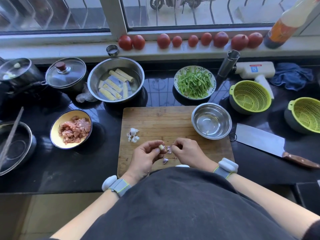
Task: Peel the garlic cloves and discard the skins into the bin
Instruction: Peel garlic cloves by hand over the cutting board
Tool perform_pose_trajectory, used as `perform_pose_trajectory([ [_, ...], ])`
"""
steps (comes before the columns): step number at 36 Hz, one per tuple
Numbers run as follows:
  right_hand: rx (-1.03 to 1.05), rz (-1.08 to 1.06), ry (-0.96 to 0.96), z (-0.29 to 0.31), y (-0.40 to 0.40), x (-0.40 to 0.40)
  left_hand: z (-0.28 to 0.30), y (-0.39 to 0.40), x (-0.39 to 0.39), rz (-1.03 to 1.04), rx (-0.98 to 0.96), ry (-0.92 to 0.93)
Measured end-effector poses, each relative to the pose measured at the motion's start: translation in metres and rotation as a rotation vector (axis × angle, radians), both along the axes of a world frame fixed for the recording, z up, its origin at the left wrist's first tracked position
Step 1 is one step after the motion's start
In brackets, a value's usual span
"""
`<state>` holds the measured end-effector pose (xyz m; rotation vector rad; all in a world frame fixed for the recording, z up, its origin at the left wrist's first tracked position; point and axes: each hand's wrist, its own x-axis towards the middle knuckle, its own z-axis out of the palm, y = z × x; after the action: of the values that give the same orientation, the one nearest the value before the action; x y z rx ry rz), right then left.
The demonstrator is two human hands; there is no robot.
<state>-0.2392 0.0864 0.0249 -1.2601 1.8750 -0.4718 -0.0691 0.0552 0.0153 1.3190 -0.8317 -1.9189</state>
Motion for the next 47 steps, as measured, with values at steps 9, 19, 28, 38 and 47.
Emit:
perform_pose_trajectory([
  [9,-0.03,0.026,-0.095,0.005,-0.002,0.004,0.003,0.0,0.0,-0.095,-0.081,-0.102],
  [19,-0.034,0.005,-0.055,0.007,-0.003,0.004,0.008,0.0,0.0,-0.235,-0.256,-0.263],
  [28,-0.012,-0.03,-0.094,0.006,-0.003,0.007,0.008,0.002,-0.004,-0.191,-0.217,-0.192],
  [38,0.032,-0.117,-0.043,0.0,0.002,0.0,0.002,0.002,-0.003,0.019,-0.006,0.035],
  [47,0.103,-0.046,0.163,-0.014,0.006,-0.011,0.003,0.002,-0.004,0.059,0.099,0.099],
])
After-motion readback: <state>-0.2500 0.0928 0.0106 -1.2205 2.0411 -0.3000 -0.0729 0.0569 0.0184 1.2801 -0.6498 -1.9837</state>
